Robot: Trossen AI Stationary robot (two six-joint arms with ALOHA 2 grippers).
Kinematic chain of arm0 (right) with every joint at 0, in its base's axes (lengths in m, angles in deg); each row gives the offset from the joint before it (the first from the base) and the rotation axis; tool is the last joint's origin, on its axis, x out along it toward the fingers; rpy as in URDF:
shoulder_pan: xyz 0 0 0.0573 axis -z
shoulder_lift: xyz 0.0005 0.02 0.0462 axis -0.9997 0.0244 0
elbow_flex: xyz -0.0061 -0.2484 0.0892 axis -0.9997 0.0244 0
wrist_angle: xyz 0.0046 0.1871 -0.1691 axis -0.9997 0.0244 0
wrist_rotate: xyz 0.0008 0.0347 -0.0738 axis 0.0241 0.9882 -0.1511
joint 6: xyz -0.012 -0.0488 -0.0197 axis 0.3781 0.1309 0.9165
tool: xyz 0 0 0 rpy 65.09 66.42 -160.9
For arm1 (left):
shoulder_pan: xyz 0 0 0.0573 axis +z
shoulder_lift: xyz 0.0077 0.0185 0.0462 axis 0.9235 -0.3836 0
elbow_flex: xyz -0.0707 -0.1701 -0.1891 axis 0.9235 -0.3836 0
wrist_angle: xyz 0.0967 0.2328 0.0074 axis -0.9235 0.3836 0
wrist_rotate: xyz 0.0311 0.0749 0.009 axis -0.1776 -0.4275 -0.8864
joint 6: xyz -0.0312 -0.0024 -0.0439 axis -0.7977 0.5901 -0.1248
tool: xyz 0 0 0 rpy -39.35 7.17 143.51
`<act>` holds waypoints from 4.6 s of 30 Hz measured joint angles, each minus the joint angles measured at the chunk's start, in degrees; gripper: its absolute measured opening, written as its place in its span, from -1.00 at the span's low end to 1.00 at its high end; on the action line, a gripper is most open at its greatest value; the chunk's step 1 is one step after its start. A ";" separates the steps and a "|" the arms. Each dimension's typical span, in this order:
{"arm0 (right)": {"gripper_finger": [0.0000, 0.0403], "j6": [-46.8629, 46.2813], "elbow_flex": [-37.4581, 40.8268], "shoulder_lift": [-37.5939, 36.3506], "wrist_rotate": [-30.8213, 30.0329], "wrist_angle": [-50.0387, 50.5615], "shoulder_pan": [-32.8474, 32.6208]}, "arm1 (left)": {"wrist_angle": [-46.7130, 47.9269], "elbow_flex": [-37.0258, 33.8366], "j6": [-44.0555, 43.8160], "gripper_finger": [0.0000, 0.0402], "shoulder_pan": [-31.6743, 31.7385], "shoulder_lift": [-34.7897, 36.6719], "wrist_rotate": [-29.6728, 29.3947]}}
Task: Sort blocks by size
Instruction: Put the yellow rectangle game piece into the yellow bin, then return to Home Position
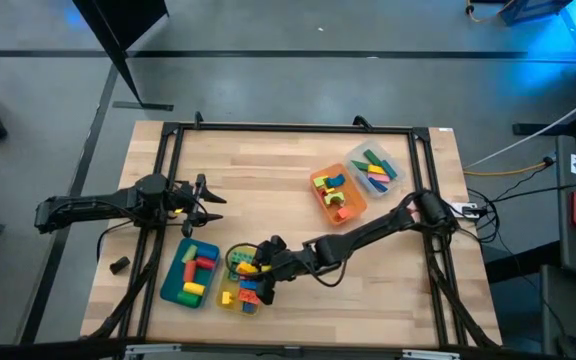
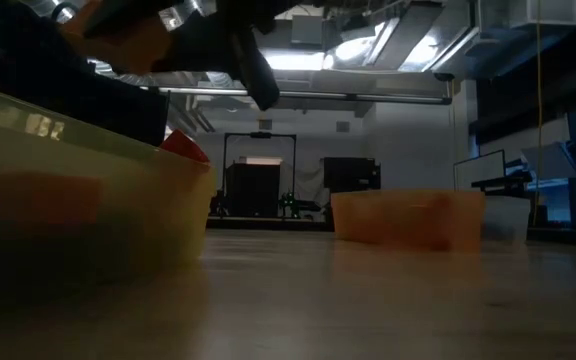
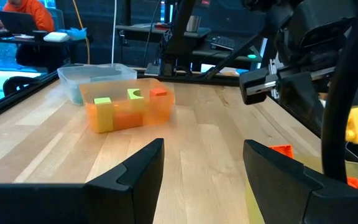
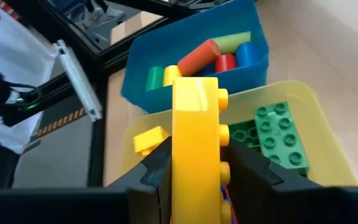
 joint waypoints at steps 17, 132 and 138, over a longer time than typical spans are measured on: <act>-0.39 -0.17 0.05 3.00 -3.21 -0.86 1.58 | 0.00 -0.02 0.00 0.02 0.00 -0.04 0.00; -0.11 26.75 78.66 -112.91 -6.86 15.31 15.37 | 0.00 -0.02 0.00 0.02 0.01 -0.37 -0.02; -0.11 26.79 82.01 -117.40 -3.25 17.21 15.37 | 0.00 -0.02 0.00 0.02 0.01 -0.37 0.00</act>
